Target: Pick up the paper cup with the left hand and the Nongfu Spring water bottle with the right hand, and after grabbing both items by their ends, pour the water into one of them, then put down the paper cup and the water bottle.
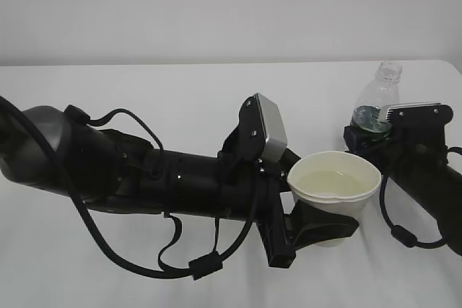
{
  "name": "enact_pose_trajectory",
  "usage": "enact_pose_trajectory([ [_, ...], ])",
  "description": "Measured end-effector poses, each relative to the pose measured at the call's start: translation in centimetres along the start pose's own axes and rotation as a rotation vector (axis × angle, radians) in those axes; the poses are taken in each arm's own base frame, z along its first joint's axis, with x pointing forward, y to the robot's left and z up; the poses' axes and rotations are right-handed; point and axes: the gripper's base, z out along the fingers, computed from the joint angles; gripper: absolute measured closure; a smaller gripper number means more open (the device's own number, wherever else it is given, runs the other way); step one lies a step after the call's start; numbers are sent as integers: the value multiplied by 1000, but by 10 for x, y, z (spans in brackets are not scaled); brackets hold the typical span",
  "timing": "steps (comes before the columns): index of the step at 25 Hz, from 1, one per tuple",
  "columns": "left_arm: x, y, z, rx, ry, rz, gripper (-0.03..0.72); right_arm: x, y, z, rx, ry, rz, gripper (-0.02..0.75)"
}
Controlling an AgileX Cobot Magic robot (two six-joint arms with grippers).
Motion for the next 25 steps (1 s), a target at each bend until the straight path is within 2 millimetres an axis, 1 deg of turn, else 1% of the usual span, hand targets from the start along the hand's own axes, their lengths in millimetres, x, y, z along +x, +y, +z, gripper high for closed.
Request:
enact_pose_trajectory([
  [7, 0, 0, 0, 0, 0, 1, 219, -16, 0, -27, -2, -18, -2, 183],
  [13, 0, 0, 0, 1, -1, 1, 219, -24, -1, -52, -2, -23, -4, 183],
  [21, 0, 0, 0, 1, -1, 0, 219, -39, 0, -91, -13, -63, -9, 183],
  [25, 0, 0, 0, -4, -5, -4, 219, -43, 0, -109, -19, -76, -12, 183],
])
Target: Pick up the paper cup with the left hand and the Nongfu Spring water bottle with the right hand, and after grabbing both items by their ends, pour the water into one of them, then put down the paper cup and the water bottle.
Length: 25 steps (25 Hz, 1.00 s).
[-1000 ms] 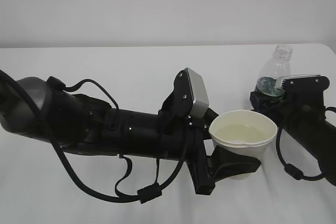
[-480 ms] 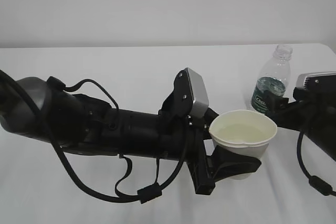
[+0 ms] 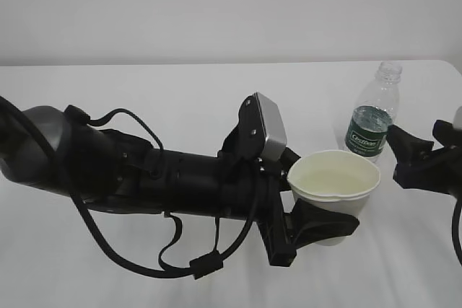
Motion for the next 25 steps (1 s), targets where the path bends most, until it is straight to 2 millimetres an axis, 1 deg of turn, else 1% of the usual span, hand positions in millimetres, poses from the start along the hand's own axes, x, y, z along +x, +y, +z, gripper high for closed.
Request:
enact_pose_trajectory([
  [3, -1, 1, 0, -11, -10, -10, 220, -1, 0, -9, 0, -1, 0, 184],
  [7, -3, 3, 0, -31, -29, -29, 220, 0, 5, -14, -51, 3, -23, 184],
  [14, -6, 7, 0, -71, -64, -62, 220, 0, 8, -15, -83, 0, -37, 184],
  [19, -8, 11, -1, -121, -88, -6, 220, 0, 8, -15, -84, 0, -37, 184],
  [25, -9, 16, -2, -177, -99, -11, 220, -1, 8, -15, -83, -1, -37, 184],
])
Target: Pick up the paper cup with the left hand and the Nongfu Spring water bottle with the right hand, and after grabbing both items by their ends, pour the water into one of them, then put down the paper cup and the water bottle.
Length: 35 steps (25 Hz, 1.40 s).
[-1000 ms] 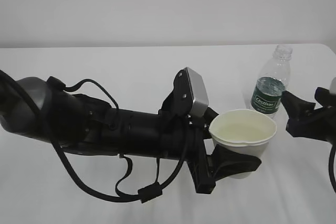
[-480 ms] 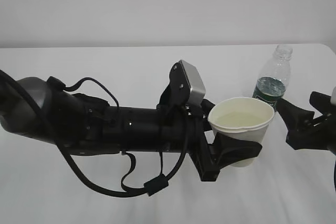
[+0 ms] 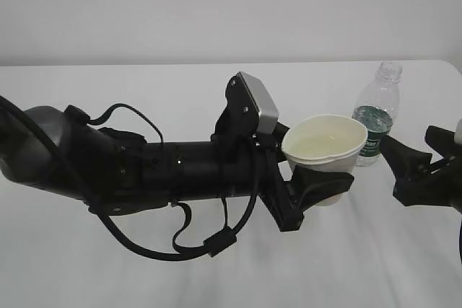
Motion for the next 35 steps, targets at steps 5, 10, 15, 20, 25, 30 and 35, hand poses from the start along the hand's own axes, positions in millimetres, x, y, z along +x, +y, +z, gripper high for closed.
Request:
enact_pose_trajectory([
  [5, -1, 10, -4, -39, -9, -11, 220, 0, 0, 0, -2, 0, -1, 184],
  [10, 0, 20, -10, -68, -11, -14, 220, 0, 0, 0, -2, 0, -1, 184],
  [15, -1, 26, -14, -78, -18, -12, 220, 0, 0, 0, -2, 0, -1, 184],
  [20, 3, 28, -22, -76, -42, -28, 220, 0, 0, 0, -2, 2, -11, 184],
  [25, 10, 35, -39, -93, -71, -62, 220, 0, 0, 0, 0, 2, -10, 184],
  [30, 18, 50, -59, -152, -69, -82, 220, 0, 0, 0, 0, 2, -11, 184],
  [35, 24, 70, -80, -231, -61, -88, 220, 0, 0, 0, 4, 2, -12, 184],
])
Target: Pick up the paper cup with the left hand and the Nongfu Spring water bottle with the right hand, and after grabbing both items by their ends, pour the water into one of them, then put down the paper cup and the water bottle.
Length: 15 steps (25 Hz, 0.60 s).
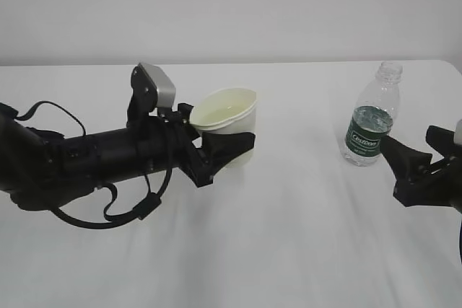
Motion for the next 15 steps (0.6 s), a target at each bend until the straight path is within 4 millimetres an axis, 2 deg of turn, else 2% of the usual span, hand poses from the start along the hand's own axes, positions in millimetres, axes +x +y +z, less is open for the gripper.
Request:
enact_pose_trajectory([
  [8, -1, 30, -18, -94, -10, -7, 220, 0, 0, 0, 3, 0, 0, 184],
  [15, 4, 41, -33, -145, 5, -7, 220, 0, -1, 0, 8, 0, 2, 184],
])
